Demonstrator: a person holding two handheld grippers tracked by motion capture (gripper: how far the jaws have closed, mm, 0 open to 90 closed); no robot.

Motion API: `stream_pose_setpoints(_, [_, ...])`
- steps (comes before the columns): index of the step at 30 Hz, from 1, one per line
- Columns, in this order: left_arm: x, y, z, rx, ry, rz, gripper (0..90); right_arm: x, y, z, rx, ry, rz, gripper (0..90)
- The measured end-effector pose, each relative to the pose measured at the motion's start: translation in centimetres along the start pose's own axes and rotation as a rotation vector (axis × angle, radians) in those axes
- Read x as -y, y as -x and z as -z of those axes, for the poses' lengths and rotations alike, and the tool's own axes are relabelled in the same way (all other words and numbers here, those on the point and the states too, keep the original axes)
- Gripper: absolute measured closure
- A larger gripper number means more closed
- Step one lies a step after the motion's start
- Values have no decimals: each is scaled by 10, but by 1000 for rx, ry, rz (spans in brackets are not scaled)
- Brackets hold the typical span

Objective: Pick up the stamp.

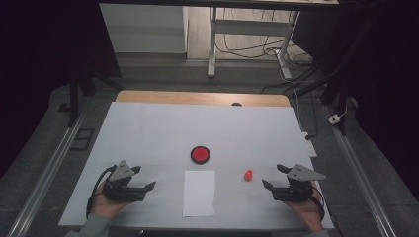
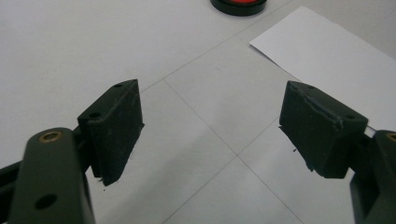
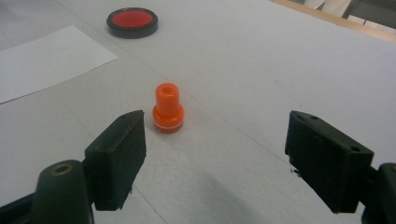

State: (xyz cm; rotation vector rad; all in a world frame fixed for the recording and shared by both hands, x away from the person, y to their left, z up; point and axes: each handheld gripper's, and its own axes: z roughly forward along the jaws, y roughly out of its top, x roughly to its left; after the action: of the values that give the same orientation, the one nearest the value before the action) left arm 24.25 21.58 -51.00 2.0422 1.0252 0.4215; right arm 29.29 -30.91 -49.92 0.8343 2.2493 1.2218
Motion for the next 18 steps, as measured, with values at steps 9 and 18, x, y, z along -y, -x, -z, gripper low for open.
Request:
stream_pose_setpoints(9, [1,-4,1,8,23,8,215,0,0,2,-6,6,-8,236])
stream_pose_setpoints(18, [1,-6,-1,2,26,11,215,-2,-1,3,-5,10,-6,255])
